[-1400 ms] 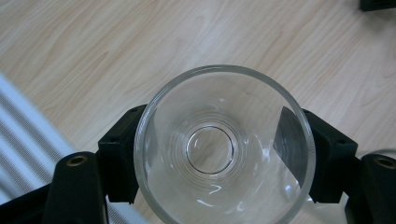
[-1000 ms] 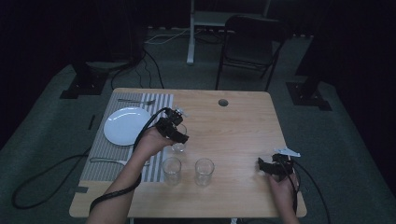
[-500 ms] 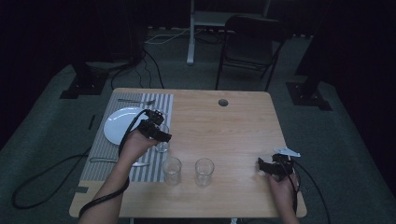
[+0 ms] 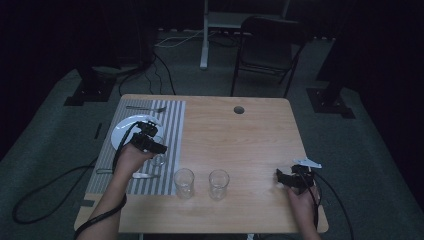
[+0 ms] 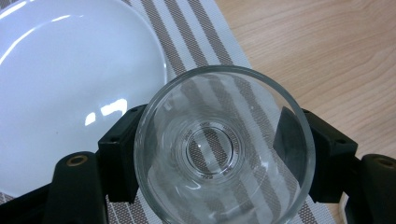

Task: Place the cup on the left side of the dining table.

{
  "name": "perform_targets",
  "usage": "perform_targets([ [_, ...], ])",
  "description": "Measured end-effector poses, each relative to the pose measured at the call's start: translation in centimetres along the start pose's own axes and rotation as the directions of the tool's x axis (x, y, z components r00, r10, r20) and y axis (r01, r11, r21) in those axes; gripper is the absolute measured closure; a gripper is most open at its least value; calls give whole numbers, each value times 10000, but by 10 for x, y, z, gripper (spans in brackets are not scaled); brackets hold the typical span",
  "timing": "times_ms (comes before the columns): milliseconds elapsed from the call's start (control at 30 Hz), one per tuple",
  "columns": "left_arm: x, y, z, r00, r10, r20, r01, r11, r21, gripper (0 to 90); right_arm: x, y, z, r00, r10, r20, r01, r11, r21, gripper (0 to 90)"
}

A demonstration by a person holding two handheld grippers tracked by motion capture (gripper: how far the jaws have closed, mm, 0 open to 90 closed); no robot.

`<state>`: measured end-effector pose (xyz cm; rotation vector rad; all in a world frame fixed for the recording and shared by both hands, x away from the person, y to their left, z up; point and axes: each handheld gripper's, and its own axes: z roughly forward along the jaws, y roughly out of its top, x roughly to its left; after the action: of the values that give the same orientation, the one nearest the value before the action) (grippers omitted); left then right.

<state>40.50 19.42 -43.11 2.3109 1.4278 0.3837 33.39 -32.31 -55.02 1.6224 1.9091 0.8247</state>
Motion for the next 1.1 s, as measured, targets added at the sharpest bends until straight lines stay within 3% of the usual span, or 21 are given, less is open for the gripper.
perform_targets([
  [100, 6, -5, 2, 9995, -283, -168, 282, 9996, -65, 285, 0, 0, 0, 10000, 0, -1, 0, 10000, -3, 126],
  [200, 9, -7, 4, 9990, -322, -304, 323, 9995, -3, 285, 0, 0, 0, 10000, -4, 1, 4, 10000, -1, 126],
  [400, 13, -13, 6, 9991, -395, -138, 395, 9992, -15, 285, 0, 0, 0, 10000, -4, 1, 4, 10000, -1, 126],
  [833, 11, -25, 9, 9981, -528, -313, 488, 9920, -1168, 279, 0, 0, 0, 10000, 0, 0, 0, 10000, -1, 126],
  [933, 11, -28, 10, 9984, -570, -12, 564, 9903, -1266, 211, 0, 0, 0, 10000, -3, 1, 3, 10000, -2, 126],
  [1000, 7, -30, 13, 9990, -315, -312, 279, 9935, -1107, 116, 0, 0, 0, 10000, -1, 1, 1, 10000, -3, 126],
  [1100, 5, -32, 13, 9991, -359, -226, 328, 9919, -1224, 97, 0, 0, 0, 10000, -3, 1, 3, 10000, -2, 126],
])
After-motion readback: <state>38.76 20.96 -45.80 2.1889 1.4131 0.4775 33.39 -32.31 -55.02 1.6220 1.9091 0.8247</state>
